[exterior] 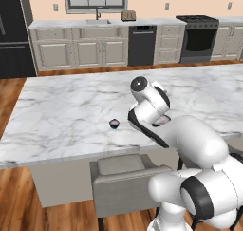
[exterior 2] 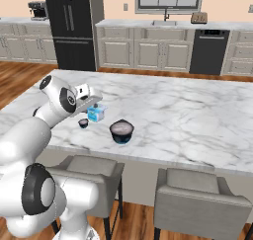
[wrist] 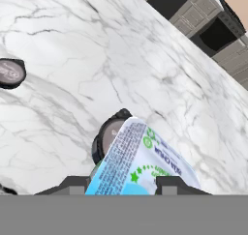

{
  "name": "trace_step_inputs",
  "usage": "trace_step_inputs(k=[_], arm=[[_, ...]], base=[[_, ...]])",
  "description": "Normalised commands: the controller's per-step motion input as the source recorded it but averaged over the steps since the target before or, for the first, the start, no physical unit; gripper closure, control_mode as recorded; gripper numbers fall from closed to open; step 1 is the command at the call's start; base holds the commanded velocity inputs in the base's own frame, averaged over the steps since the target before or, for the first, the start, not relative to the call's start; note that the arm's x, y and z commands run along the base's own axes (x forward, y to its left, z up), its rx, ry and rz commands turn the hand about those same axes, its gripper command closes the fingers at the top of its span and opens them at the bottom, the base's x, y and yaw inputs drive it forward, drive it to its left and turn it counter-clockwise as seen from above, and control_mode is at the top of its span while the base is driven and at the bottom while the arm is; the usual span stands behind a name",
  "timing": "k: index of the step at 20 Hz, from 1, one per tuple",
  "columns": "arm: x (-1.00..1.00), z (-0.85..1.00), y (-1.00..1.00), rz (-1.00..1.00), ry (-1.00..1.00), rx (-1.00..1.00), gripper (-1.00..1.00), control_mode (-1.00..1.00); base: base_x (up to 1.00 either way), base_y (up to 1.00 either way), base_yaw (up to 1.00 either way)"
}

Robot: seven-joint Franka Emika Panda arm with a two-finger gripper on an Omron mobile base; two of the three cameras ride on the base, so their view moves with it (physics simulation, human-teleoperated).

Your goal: Stack the yogurt containers by placing the smaller containers on top of the larger containers.

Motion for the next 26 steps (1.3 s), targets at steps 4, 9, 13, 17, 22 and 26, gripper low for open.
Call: trace_step_inputs(k=[4,9,13,17,22,26], arm=[[-0.39,0.24,-0.37,-0.02,0.0,0.0,1.0,-1.0],[-0.15,0.01,-0.22,-0.01,0.0,0.0,1.0,-1.0],[-0.04,0.0,-0.2,0.0,0.0,0.0,1.0,-1.0],[0.0,0.0,-0.01,0.0,-0.02,0.0,1.0,-1.0],[0.0,0.0,-0.01,0.0,0.0,0.0,1.0,-1.0],[0.0,0.0,-0.09,0.0,0.0,0.0,1.0,-1.0]], base=[[0.0,0.0,0.0],[0.0,0.0,0.0],[0.0,0.0,0.0],[0.0,0.0,0.0],[0.0,0.0,0.0],[0.0,0.0,0.0]])
